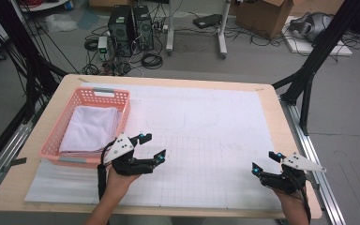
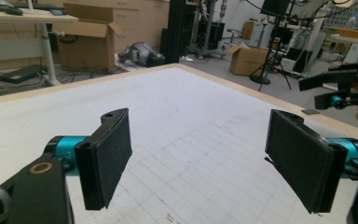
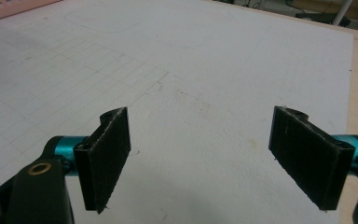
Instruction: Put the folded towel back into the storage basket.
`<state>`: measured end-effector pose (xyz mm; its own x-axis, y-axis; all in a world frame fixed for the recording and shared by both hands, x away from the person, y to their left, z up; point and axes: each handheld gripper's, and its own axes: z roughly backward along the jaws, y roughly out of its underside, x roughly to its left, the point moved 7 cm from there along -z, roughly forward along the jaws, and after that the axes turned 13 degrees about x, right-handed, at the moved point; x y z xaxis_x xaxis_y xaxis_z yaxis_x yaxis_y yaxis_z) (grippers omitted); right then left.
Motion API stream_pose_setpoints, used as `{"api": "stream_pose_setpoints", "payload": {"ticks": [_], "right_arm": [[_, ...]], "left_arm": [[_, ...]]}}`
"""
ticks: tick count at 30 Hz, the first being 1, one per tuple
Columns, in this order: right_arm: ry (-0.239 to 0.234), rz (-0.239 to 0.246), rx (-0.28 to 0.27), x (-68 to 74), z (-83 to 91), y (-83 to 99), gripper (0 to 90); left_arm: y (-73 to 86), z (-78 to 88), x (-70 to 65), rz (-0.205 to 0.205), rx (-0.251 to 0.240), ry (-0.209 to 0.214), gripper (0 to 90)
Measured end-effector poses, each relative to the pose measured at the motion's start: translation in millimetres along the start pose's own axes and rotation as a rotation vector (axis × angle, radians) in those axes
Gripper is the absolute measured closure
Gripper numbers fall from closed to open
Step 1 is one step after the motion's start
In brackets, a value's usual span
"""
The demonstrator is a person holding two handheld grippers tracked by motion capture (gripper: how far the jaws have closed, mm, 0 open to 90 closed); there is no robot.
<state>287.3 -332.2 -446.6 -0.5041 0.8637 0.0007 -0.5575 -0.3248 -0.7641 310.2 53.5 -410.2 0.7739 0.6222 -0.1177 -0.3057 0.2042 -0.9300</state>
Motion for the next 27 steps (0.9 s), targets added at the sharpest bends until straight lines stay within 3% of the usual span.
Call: {"api": "stream_pose_setpoints", "payload": {"ticks": [3,11,27], "right_arm": [[-0.003,0.004,-0.002,1.4,0.3,-0.4,19.6],[-0.008,0.012,-0.001,3.7,-1.6,-0.5,19.5],[-0.016,0.003,0.008,3.6,-4.4,0.6,19.6]], "left_arm": [[7.3,-6.8,-7.6,-0.015,0.017,0.025,23.4],[17.2,-15.3,-11.7,-0.019,0.052,0.04,23.5],[22.9,-17.3,-6.9,-0.006,0.066,0.035,23.8]]}}
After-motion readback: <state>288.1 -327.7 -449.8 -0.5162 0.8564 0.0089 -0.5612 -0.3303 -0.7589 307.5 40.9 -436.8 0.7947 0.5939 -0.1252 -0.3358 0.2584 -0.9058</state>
